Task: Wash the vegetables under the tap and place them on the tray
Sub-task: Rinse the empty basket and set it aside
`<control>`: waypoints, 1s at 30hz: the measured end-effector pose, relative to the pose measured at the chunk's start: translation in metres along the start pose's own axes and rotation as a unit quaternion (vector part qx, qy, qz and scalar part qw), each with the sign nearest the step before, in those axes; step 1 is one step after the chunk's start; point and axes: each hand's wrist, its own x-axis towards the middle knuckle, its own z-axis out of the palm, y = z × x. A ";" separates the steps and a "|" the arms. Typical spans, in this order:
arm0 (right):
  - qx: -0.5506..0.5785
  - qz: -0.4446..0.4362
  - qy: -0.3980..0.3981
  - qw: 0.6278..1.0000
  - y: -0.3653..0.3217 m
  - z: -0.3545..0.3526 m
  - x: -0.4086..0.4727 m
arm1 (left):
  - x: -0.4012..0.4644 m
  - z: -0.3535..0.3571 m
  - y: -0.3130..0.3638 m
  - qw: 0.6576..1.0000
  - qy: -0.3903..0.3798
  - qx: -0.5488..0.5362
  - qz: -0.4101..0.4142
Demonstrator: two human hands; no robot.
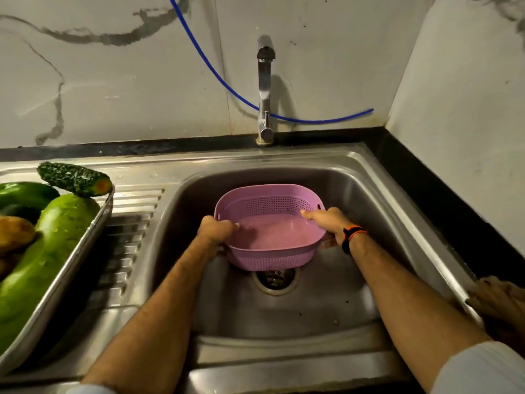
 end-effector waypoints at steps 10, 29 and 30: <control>0.204 0.012 -0.042 0.978 -0.023 -0.015 -0.039 | -0.046 -0.017 0.027 0.963 -0.067 -0.261 -0.010; 0.416 -0.065 -0.071 0.904 -0.093 -0.087 -0.156 | -0.135 -0.115 0.091 0.916 -0.189 -0.347 0.064; 0.396 -0.067 -0.075 0.913 -0.095 -0.086 -0.157 | -0.137 -0.115 0.093 0.922 -0.176 -0.339 0.064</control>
